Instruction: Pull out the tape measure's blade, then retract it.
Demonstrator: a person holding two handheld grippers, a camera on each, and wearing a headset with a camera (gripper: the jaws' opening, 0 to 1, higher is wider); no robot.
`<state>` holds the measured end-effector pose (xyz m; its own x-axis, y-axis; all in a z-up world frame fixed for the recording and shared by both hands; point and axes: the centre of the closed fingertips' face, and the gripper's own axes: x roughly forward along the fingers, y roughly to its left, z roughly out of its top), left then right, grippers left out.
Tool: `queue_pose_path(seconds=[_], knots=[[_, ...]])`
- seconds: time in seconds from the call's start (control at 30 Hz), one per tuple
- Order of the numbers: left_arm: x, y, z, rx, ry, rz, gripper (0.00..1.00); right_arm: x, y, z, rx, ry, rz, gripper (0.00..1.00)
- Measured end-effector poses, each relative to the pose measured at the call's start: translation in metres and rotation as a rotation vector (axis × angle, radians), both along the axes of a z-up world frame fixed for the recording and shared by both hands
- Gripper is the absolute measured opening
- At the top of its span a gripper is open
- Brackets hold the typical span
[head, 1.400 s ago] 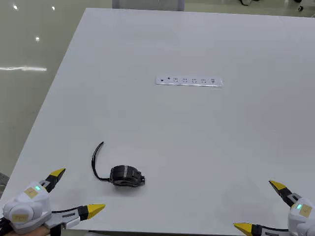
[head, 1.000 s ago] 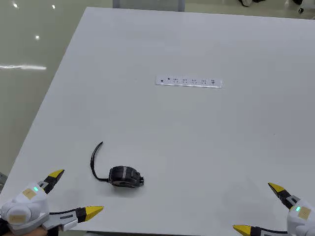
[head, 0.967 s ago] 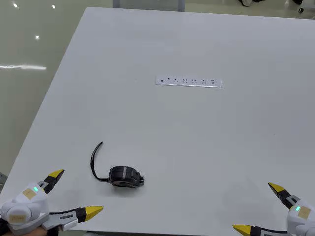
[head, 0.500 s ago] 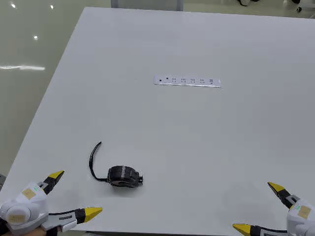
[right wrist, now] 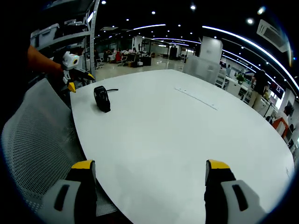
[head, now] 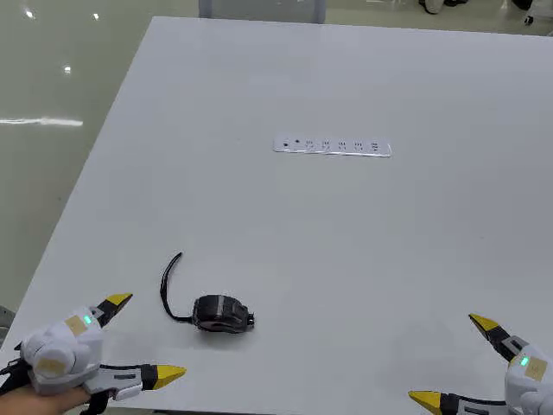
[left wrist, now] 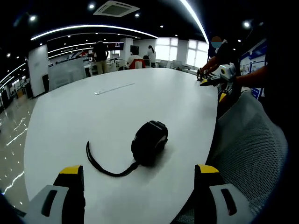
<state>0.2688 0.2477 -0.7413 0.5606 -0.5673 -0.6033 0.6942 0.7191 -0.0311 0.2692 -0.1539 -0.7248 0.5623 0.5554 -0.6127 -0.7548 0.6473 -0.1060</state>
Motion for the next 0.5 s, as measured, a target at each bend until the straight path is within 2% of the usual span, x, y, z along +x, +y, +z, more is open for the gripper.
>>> queue_pose_path(seconds=[0.17, 0.23, 0.27, 0.33, 0.5], knots=[[0.010, -0.009, 0.002, 0.027, 0.024, -0.068, 0.94, 0.006, 0.009, 0.005, 0.002, -0.004, 0.030, 0.99], [0.014, -0.011, 0.002, 0.057, 0.025, -0.105, 0.92, 0.009, 0.013, 0.007, 0.002, -0.003, 0.042, 0.99], [0.016, -0.011, 0.001, 0.094, 0.025, -0.135, 0.91, 0.010, 0.015, 0.007, 0.002, -0.002, 0.049, 0.99], [0.018, -0.013, 0.000, 0.125, 0.030, -0.166, 0.88, 0.011, 0.018, 0.008, 0.001, 0.001, 0.057, 0.99], [0.029, -0.027, 0.003, 0.140, 0.026, -0.222, 0.88, 0.014, 0.028, 0.009, 0.002, 0.006, 0.091, 1.00]])
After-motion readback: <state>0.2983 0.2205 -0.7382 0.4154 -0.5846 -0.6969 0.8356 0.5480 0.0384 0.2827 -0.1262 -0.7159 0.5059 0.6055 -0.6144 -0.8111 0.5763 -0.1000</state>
